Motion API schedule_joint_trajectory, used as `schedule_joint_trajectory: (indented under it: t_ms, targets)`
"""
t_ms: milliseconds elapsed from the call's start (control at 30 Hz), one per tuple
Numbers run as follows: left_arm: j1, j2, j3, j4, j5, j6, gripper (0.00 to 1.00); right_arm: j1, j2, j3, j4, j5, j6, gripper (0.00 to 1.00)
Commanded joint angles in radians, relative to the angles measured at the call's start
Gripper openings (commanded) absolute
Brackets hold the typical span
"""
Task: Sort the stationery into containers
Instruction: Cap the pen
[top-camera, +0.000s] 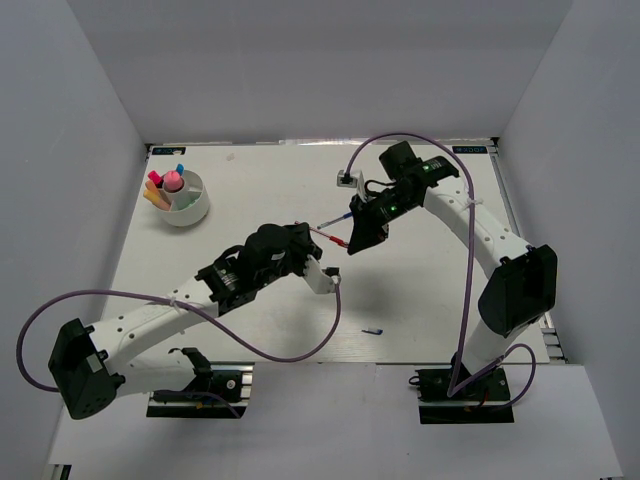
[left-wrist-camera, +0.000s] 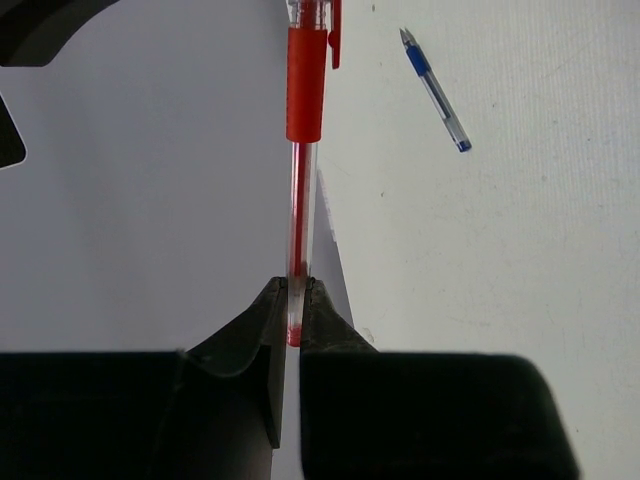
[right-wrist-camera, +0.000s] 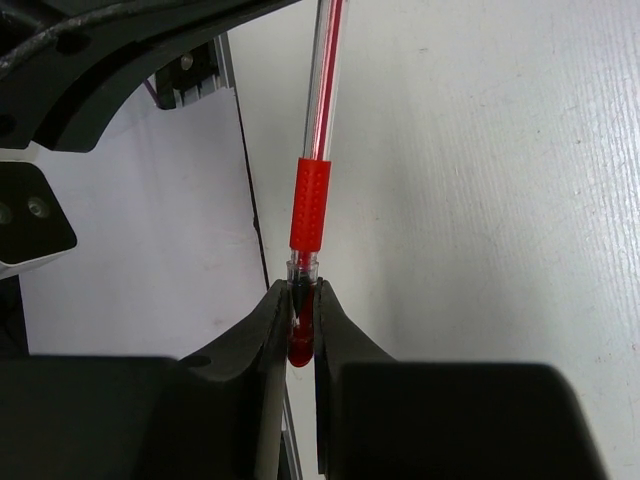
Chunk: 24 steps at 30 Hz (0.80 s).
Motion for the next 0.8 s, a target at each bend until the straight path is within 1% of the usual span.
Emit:
schedule_joint_trajectory:
  t_ms: [0,100,167,200,267,367,500,633,767]
  targets:
    - [-0.011,-0.057,0.030,0.021,0.077,-0.004,0.00,0.003,0.010,0.055,0.024,-0.004,0.012,0.00]
    - [-0.011,-0.085,0.013,0.012,0.128,0.008,0.00,0.006,0.005,0.073,0.032,-0.011,0.010,0.00]
    - [-0.022,-0.102,0.002,0.017,0.139,0.019,0.00,0.008,-0.007,0.072,0.065,-0.021,0.013,0.00]
    - [-0.022,-0.120,-0.006,0.023,0.177,0.031,0.00,0.009,-0.019,0.064,0.082,-0.026,0.015,0.00]
    - [-0.033,-0.134,-0.026,0.037,0.203,0.042,0.00,0.019,-0.019,0.070,0.095,-0.033,0.004,0.00]
    - [-0.042,-0.157,-0.053,0.066,0.221,0.077,0.00,0.029,-0.006,0.088,0.089,-0.049,-0.016,0.00]
    - [-0.051,-0.191,-0.102,0.087,0.264,0.171,0.00,0.046,-0.021,0.093,0.104,-0.052,-0.057,0.00]
    - [-0.051,-0.198,-0.134,0.121,0.265,0.215,0.00,0.060,-0.071,0.042,0.148,-0.046,-0.117,0.00]
    - [-0.051,-0.201,-0.138,0.141,0.261,0.237,0.01,0.077,-0.124,-0.040,0.222,-0.017,-0.132,0.00]
